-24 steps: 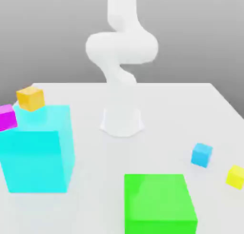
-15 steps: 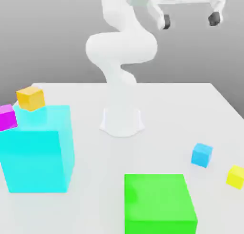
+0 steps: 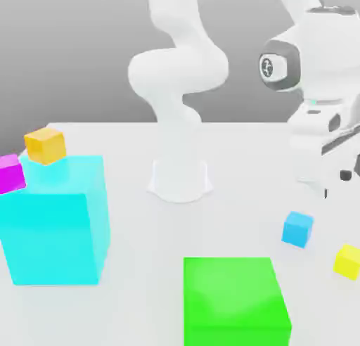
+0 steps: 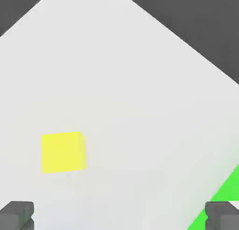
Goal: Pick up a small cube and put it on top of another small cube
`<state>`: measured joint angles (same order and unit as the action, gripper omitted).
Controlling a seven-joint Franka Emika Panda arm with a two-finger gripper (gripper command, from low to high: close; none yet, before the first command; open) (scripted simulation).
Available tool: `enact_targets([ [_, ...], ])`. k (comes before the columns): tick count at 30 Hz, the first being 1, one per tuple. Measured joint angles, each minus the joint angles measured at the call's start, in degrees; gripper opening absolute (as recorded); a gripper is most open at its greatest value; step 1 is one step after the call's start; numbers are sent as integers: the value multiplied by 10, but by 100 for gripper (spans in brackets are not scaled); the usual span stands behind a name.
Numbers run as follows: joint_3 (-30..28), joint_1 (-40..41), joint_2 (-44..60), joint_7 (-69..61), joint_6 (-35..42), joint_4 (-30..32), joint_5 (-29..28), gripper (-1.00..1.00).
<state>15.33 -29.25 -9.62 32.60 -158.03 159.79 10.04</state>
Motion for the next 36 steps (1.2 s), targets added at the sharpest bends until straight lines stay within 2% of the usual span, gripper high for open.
enact_targets([
  [3,29,-16,40,13,-32,32,-28,0],
  [6,40,-28,87,51,-68,53,-90,0],
  [8,17,-37,128,92,-99,50,-150,0],
  [10,-31,-72,169,131,-131,42,-205,0],
  [12,-86,-120,210,155,-165,35,-235,0],
  [13,-109,-142,230,162,-181,31,-243,-100],
  [19,-120,-152,240,167,-190,30,-249,-100],
  [21,-104,-139,221,159,-175,33,-240,-100],
  [24,-60,-109,166,114,-130,44,-180,-100],
  [27,-44,-112,104,66,-81,56,-112,-100],
  [29,-65,-113,76,24,-48,49,-94,-100],
  [31,-92,-81,57,-30,-14,31,-89,-100],
  [36,-163,-25,20,-166,69,-21,-102,-100],
])
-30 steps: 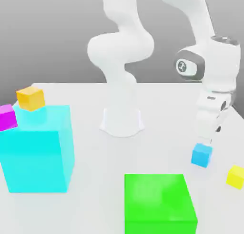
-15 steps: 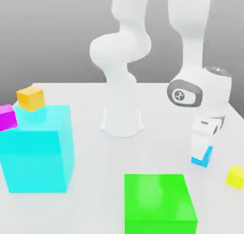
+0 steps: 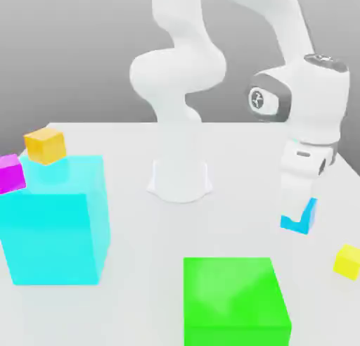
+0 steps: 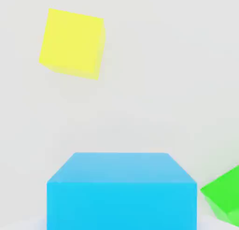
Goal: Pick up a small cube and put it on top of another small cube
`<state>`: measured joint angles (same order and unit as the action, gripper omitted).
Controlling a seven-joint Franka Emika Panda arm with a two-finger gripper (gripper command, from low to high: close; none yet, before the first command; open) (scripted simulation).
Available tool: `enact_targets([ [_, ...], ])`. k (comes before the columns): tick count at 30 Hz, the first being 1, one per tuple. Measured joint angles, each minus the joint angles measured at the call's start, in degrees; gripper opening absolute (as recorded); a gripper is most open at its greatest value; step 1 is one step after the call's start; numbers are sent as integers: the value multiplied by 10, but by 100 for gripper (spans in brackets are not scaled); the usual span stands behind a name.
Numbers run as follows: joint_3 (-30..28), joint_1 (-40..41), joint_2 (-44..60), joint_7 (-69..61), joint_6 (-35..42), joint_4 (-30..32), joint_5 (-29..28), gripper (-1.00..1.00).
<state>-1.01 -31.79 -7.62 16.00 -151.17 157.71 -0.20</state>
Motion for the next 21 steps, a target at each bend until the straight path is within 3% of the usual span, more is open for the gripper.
enact_targets([
  [21,-337,277,-142,-524,341,-222,-137,-100],
])
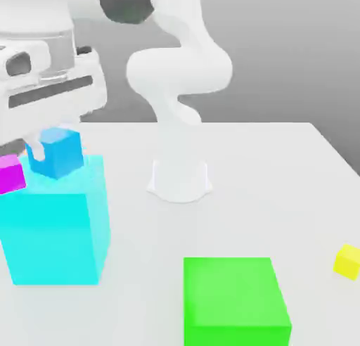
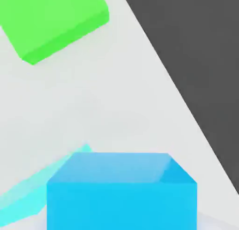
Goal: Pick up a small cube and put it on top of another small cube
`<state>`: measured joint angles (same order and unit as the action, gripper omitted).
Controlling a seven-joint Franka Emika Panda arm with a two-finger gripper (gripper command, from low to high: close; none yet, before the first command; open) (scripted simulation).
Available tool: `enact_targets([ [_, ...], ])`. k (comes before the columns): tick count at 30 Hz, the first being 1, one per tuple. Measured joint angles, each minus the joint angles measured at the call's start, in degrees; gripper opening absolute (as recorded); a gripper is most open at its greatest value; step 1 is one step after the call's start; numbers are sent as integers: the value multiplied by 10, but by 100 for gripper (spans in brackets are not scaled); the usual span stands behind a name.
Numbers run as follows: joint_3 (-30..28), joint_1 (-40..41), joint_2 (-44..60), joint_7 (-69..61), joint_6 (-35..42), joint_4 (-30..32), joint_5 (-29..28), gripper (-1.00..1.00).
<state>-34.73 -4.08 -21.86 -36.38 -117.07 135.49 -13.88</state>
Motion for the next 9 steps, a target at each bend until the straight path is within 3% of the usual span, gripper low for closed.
enact_targets([
  [2,-30,21,-8,-41,19,-13,-13,-100],
  [5,-57,25,13,-62,-30,16,-14,-100],
  [6,-64,25,22,-65,-53,29,-13,100],
  [9,-64,25,22,-65,-53,29,-13,100],
])
